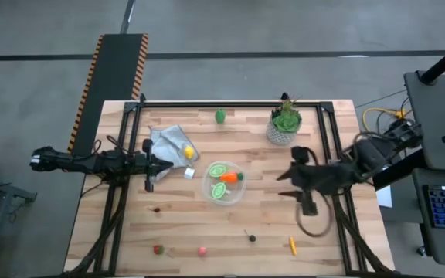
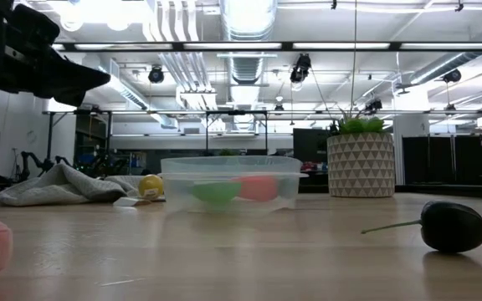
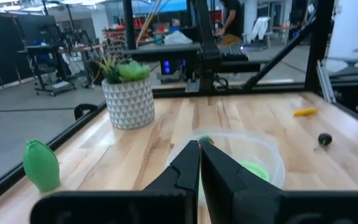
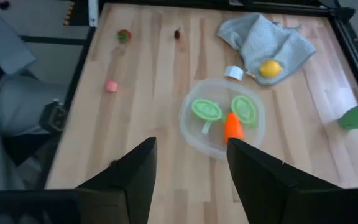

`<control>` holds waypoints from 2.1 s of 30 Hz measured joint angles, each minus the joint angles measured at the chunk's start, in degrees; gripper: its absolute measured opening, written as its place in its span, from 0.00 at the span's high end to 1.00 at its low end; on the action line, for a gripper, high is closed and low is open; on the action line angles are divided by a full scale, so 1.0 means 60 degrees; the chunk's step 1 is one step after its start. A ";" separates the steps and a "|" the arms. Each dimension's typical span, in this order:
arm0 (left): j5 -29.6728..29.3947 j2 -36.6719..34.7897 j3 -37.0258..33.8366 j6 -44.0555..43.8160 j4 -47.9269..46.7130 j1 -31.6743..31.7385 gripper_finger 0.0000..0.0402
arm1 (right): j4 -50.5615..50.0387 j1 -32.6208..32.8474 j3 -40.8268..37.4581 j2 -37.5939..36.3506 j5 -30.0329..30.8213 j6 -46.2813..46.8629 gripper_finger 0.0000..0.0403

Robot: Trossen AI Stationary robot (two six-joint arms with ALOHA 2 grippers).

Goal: Pick and placing Produce into tupperware
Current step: Put the yellow corn into the transparent bin

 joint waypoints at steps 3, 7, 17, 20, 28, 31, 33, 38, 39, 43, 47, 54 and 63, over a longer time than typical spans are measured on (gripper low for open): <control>0.0001 -0.0009 0.0000 -0.0001 0.0161 0.0002 1.00 | -0.0060 0.0590 -0.0024 -0.0100 0.0171 0.0571 0.54; 0.0003 -0.0013 0.0000 -0.0001 0.0272 0.0000 1.00 | -0.0065 0.1138 -0.0027 -0.0073 0.0169 0.1142 0.54; 0.0004 0.0022 0.0000 -0.0005 0.0275 0.0002 1.00 | -0.0785 0.1494 -0.0064 0.0077 0.0006 0.4384 0.54; 0.0004 0.0022 0.0000 -0.0005 0.0276 0.0001 1.00 | -0.0886 0.1514 -0.0064 0.0176 -0.0396 0.5664 0.54; -0.0037 0.0042 0.0000 -0.0008 0.0279 0.0000 1.00 | -0.1350 0.1706 -0.0067 0.1026 -0.1471 0.8576 0.54; -0.0040 0.0046 0.0000 -0.0010 0.0289 0.0002 1.00 | -0.1882 0.1819 -0.0067 0.1525 -0.1989 0.9948 0.54; -0.0040 0.0071 0.0000 -0.0012 0.0287 0.0002 1.00 | -0.2301 0.1941 -0.0067 0.1907 -0.2336 1.0892 0.54; -0.0045 0.0084 0.0000 -0.0010 0.0283 0.0001 1.00 | -0.2555 0.2342 -0.0067 0.2841 -0.2885 1.2929 0.54; -0.0044 0.0084 0.0000 -0.0012 0.0284 -0.0001 1.00 | -0.2521 0.2417 -0.0067 0.3033 -0.2891 1.3296 0.54; -0.0051 0.0091 0.0000 -0.0012 0.0283 0.0002 1.00 | -0.2506 0.2673 0.0060 0.3872 -0.2927 1.4638 0.54; -0.0055 0.0084 0.0000 -0.0012 0.0280 0.0002 1.00 | -0.2506 0.2831 0.0502 0.4787 -0.2998 1.5844 0.54; -0.0060 0.0087 0.0000 -0.0012 0.0293 -0.0001 1.00 | -0.2571 0.2866 0.1587 0.6382 -0.3170 1.6553 0.54; -0.0060 0.0092 0.0000 -0.0012 0.0291 -0.0001 1.00 | -0.3516 0.2881 0.2298 0.7802 -0.3781 1.6847 0.54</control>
